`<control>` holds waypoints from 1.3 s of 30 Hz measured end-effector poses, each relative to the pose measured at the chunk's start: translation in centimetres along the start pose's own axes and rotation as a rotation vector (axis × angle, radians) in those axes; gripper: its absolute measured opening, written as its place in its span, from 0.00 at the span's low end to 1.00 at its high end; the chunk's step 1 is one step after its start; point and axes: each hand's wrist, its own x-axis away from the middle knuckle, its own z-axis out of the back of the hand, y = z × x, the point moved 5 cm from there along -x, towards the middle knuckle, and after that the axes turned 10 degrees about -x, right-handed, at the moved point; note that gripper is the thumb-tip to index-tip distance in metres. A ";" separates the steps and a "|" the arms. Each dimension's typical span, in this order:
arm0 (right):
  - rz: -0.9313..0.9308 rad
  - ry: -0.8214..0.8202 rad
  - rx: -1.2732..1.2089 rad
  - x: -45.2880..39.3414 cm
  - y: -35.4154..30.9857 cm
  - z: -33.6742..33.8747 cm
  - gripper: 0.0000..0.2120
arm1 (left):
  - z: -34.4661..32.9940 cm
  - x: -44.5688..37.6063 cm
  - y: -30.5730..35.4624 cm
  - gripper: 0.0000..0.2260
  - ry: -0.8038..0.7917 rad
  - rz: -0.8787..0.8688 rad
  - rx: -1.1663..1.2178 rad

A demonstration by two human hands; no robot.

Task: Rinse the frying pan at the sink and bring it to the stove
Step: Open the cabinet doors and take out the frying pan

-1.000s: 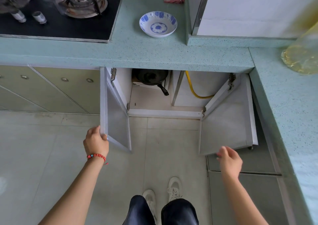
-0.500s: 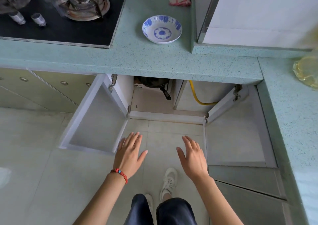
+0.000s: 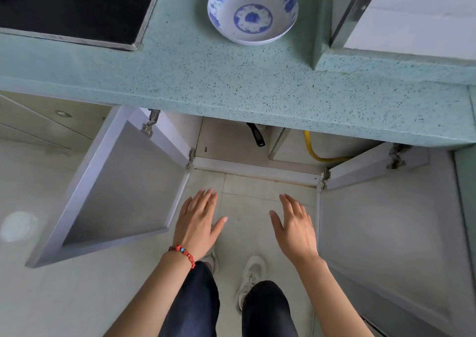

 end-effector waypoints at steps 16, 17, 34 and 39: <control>0.003 0.179 -0.082 -18.2 9.9 -13.1 0.23 | -16.7 -18.7 -3.5 0.27 0.096 -0.049 0.003; 0.016 0.197 -0.091 -19.4 10.6 -13.9 0.22 | -17.7 -19.8 -3.5 0.27 0.111 -0.057 0.005; 0.295 0.388 -0.123 -38.4 15.7 -19.6 0.21 | -27.8 -35.3 -2.1 0.25 0.424 -0.137 0.187; 0.104 0.246 -0.372 -42.5 16.1 -20.4 0.18 | -28.8 -36.9 -1.7 0.24 0.452 -0.172 0.185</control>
